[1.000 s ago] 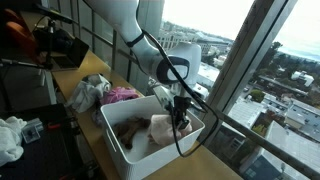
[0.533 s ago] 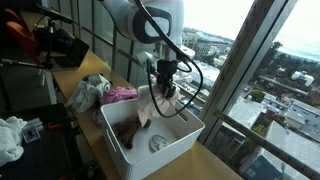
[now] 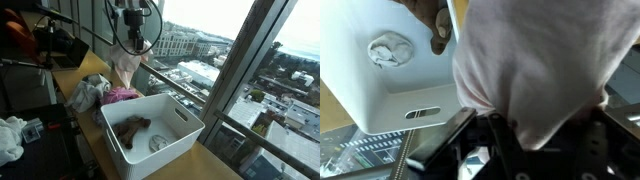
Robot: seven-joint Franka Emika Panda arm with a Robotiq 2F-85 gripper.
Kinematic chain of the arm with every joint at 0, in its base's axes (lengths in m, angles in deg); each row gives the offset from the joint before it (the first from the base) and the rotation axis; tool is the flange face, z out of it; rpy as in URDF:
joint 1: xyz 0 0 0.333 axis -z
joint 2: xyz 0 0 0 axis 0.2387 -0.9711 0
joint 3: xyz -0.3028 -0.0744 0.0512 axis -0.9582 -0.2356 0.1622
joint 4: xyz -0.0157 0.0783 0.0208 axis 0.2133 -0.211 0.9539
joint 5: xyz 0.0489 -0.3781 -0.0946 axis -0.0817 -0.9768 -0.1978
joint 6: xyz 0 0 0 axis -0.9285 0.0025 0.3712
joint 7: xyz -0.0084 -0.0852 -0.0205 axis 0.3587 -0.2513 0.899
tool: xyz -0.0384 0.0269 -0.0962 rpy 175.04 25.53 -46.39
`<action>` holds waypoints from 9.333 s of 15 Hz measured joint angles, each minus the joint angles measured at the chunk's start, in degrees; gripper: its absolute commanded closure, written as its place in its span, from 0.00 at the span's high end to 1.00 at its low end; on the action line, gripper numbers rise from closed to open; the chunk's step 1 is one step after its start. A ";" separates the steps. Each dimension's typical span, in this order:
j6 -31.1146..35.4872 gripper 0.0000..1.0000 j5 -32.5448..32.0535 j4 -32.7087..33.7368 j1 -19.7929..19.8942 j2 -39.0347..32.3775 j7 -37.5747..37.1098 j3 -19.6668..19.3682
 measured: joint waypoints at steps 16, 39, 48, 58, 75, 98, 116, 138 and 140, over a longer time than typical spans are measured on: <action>10.06 0.47 2.15 -1.99 -10.41 -28.11 -14.02 9.07; 7.51 1.00 -7.22 -4.25 2.23 -12.74 5.47 -5.07; 2.07 1.00 -7.04 0.23 5.40 -12.71 11.18 -5.84; 6.46 1.00 -6.50 8.69 10.89 -23.84 17.19 -8.05; 12.58 0.66 -7.65 23.46 10.42 -51.81 19.80 -11.39; 3.08 0.01 -7.24 16.62 2.11 -22.31 17.08 -5.71; -7.32 0.88 -1.04 14.31 -5.66 -25.67 14.51 3.97; -3.15 1.00 3.37 -1.87 8.31 -23.30 19.81 -4.07; -0.63 1.00 5.07 -1.89 8.38 -24.45 20.85 -3.86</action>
